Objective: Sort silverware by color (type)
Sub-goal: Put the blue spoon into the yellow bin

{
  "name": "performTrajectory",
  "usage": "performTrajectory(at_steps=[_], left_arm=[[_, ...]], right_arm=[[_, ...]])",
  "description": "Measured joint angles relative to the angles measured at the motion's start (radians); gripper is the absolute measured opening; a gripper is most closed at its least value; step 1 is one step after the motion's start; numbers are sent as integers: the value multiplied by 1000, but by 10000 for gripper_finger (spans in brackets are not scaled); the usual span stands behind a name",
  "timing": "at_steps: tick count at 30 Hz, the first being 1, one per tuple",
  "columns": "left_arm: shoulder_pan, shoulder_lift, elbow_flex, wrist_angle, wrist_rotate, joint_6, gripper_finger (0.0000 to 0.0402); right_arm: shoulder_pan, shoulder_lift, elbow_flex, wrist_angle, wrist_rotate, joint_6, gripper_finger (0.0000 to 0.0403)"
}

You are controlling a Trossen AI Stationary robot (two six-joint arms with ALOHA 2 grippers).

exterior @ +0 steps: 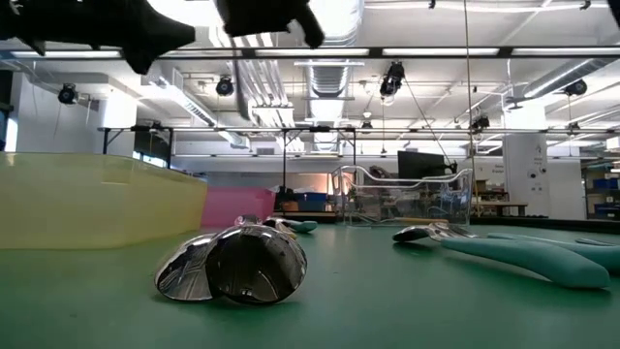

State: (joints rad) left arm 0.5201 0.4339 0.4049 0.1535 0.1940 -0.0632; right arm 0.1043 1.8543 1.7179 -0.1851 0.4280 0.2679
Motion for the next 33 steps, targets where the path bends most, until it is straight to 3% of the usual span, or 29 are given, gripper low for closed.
performTrajectory(at_steps=[5,16,23,33], left_arm=[[0,-100,0,-48,0,0,78],[0,-269,0,-141,0,1,78],[0,-338,0,-169,0,2,78],[0,-394,0,-197,0,2,78]], right_arm=[[-25,139,161,20,-59,77,13],[-44,396,475,3,-70,278,13],[-46,486,568,-47,-115,408,13],[-46,521,568,-171,-124,547,13]])
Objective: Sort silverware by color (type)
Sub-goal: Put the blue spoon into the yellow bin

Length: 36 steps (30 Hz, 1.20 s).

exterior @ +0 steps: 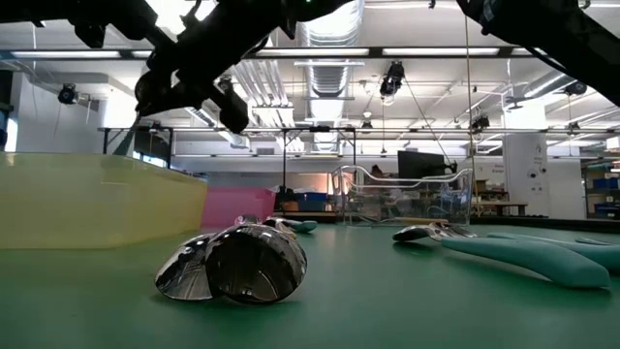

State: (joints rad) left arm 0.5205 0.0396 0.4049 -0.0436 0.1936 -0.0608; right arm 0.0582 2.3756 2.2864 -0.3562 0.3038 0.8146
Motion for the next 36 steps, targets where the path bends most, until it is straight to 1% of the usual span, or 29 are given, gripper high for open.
performTrajectory(at_steps=[9,16,27,36], left_arm=[[0,-10,0,-6,0,0,78],[0,-16,0,-7,-1,5,78],[0,-16,0,-12,-3,14,78],[0,-1,-6,-58,-1,18,78]], right_arm=[[0,0,0,-61,-7,58,13],[1,0,-15,-59,-17,103,13],[7,18,-25,-58,-25,127,13],[9,18,-18,15,13,-24,13]])
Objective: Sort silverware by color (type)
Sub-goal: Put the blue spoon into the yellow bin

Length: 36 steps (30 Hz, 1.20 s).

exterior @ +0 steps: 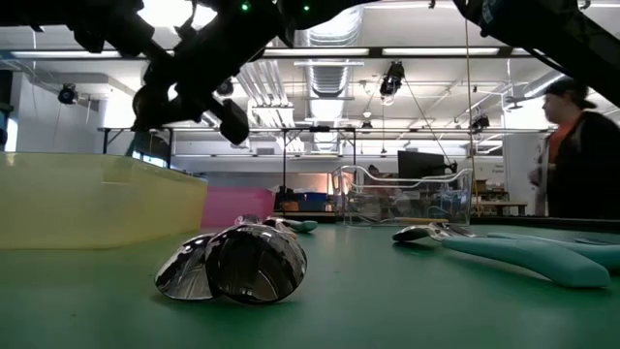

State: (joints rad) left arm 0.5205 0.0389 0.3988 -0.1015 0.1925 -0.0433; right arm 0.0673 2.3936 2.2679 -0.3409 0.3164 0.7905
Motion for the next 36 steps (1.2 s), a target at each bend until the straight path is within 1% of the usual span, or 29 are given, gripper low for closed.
performTrajectory(at_steps=[5,9,11,13,16,18,21,25,29,34,36], left_arm=[[0,45,-3,-48,-7,-38,81],[0,72,-3,-83,18,-30,110],[0,79,-3,-79,67,-26,133],[-2,84,-3,-77,149,-29,160],[-4,88,-5,-77,244,-44,195],[-10,87,-13,-59,264,-47,208],[-14,91,-32,-52,252,-48,214],[-13,99,-47,-47,187,-48,215],[-13,106,-50,-47,139,-44,215],[-13,109,-50,-45,122,-19,215],[-13,115,-50,-41,86,-1,215]], right_arm=[[2,-2,1,10,54,-92,13],[4,-2,1,13,81,-173,13],[4,-2,1,24,81,-209,13],[5,-2,1,33,96,-243,13],[5,-2,1,45,176,-324,13],[6,-2,1,68,240,-385,13],[5,-2,1,132,279,-451,13],[5,-3,2,229,281,-521,13],[-2,-3,13,248,279,-541,13],[-22,-3,26,263,289,-546,13],[-31,-3,35,276,289,-552,13]])
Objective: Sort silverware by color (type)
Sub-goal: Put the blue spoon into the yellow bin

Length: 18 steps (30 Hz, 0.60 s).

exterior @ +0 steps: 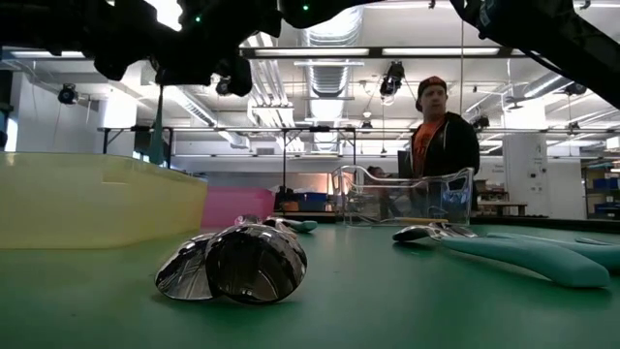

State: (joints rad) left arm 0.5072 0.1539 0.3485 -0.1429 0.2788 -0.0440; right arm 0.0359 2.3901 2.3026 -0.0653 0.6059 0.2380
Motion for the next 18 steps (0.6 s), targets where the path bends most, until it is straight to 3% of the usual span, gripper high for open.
performTrajectory(at_steps=[4,13,18], left_arm=[[0,30,-1,18,-123,49,215],[0,165,-10,173,-140,88,212],[0,192,-5,188,-168,92,173]], right_arm=[[-19,0,19,3,1,-13,13],[-35,0,23,20,1,-77,13],[-34,0,23,19,1,-94,13]])
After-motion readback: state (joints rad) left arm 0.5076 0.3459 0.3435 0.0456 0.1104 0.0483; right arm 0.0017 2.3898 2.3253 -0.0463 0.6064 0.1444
